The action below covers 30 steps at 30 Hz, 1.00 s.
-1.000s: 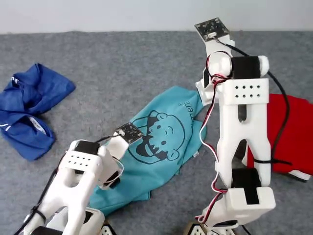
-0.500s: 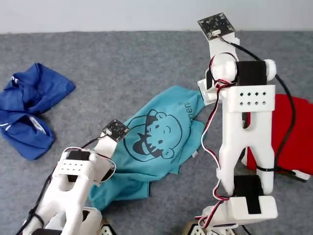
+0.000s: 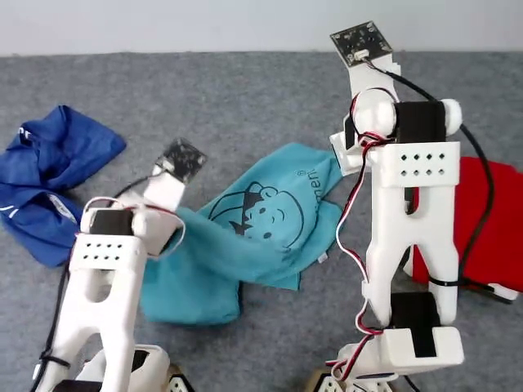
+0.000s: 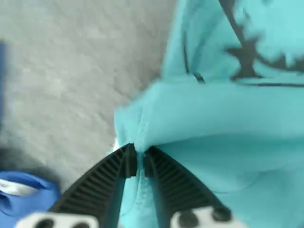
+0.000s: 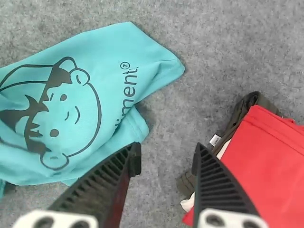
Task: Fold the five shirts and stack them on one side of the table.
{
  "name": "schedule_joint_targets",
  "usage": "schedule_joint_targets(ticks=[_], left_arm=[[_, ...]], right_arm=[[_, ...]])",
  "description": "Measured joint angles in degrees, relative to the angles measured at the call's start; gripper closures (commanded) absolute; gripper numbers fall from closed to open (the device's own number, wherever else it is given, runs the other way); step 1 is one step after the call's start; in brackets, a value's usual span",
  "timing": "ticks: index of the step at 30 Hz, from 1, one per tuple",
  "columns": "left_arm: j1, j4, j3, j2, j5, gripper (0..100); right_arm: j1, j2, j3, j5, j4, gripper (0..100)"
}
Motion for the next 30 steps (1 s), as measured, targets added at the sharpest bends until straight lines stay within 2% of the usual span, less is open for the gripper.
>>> schedule_joint_targets(ticks=[4,10,12,15,20,24,30], left_arm=[[-3.25,-11.08,3.52,0.0,2.2,99],[-12.13,-36.66,17.76,0.0,10.55,98],[-13.45,-41.32,20.04,0.09,11.96,98],[-13.8,-43.34,20.31,0.09,12.57,98],[-13.8,-41.85,19.43,-0.26,15.38,95],[-12.48,-29.36,11.69,-2.81,21.89,84],[-11.25,-9.14,-1.76,-4.04,24.79,83]], right_arm=[[0.0,0.0,1.41,0.0,0.0,81.5],[0.0,0.0,7.74,0.0,0.0,81.5],[0.0,0.0,8.0,0.0,0.0,81.5],[0.0,0.0,8.0,0.0,0.0,81.5],[0.0,0.0,8.0,0.0,0.0,81.5],[0.0,0.0,8.09,0.0,0.0,81.5],[0.0,0.0,8.26,0.0,0.0,81.5]])
